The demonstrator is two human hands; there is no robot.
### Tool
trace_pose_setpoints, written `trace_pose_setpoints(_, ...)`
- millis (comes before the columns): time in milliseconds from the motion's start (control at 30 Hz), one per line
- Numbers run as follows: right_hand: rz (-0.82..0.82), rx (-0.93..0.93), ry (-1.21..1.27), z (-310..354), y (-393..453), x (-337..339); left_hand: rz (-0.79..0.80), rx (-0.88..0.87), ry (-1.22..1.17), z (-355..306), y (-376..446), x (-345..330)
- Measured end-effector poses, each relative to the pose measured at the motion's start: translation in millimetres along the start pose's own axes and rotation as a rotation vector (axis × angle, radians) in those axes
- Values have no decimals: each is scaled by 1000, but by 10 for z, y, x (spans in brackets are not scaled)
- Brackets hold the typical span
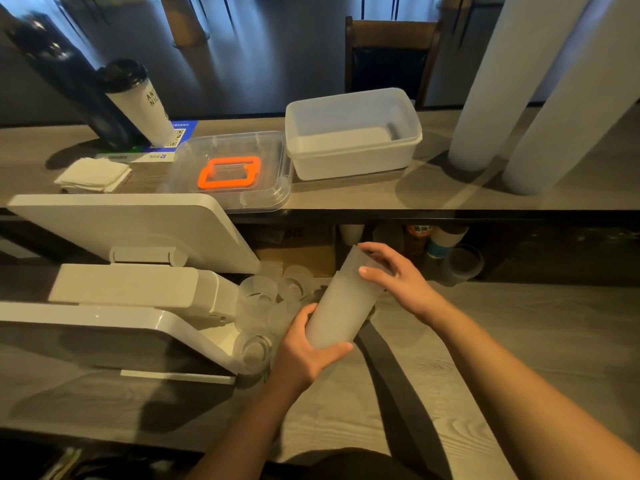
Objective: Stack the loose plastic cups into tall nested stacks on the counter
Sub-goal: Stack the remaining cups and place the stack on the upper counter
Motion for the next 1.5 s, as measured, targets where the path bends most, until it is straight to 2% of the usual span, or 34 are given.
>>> trace_pose_setpoints(167, 83, 5, -76, 71, -25, -217, 2, -11, -51, -45, -8, -8)
trace_pose_setpoints(333, 139, -35, -30, 97, -20, -411, -24, 2, -64, 27, -5, 33)
trace_pose_setpoints(433, 45, -73, 47, -23, 62, -346, -27, 42, -142, 112, 8, 49)
trace_pose_setpoints(533, -115, -205, 122, -379, 150, -229, -15, 85, -184, 172, 36, 33)
trace_pose_setpoints(633, -148, -322, -100, -818, 227, -202, -30, 123, -227, 254, 72, 44)
trace_pose_setpoints(767, -18, -327, -427, -1109, 312, -403, -56, 179, -282, 343, 123, 68)
trace_pose_setpoints(933, 75, -327, -597, -1349, 388, -605, -41, 208, -278, 421, 154, 68)
trace_pose_setpoints(1100, 50, -281, -707, -1362, 339, -663, -20, 215, -254, 443, 165, 83)
trace_pose_setpoints(1167, -2, -301, -616, -1376, 278, -631, -22, 210, -252, 435, 159, 93)
trace_pose_setpoints(1367, -311, -410, 1, -1364, 28, -300, -11, 209, -229, 366, 97, 109)
trace_pose_setpoints(1500, -337, -353, 283, -1174, -174, -111, 20, 191, -202, 331, 26, 56)
Point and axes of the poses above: each hand's wrist, its own y-axis towards the middle knuckle, its own x-axis out of the back of the hand, z = x × y, the point moved 10 cm from there along y, towards the middle knuckle, and after that the axes turned 6 degrees about -y, right-handed, at the moved point
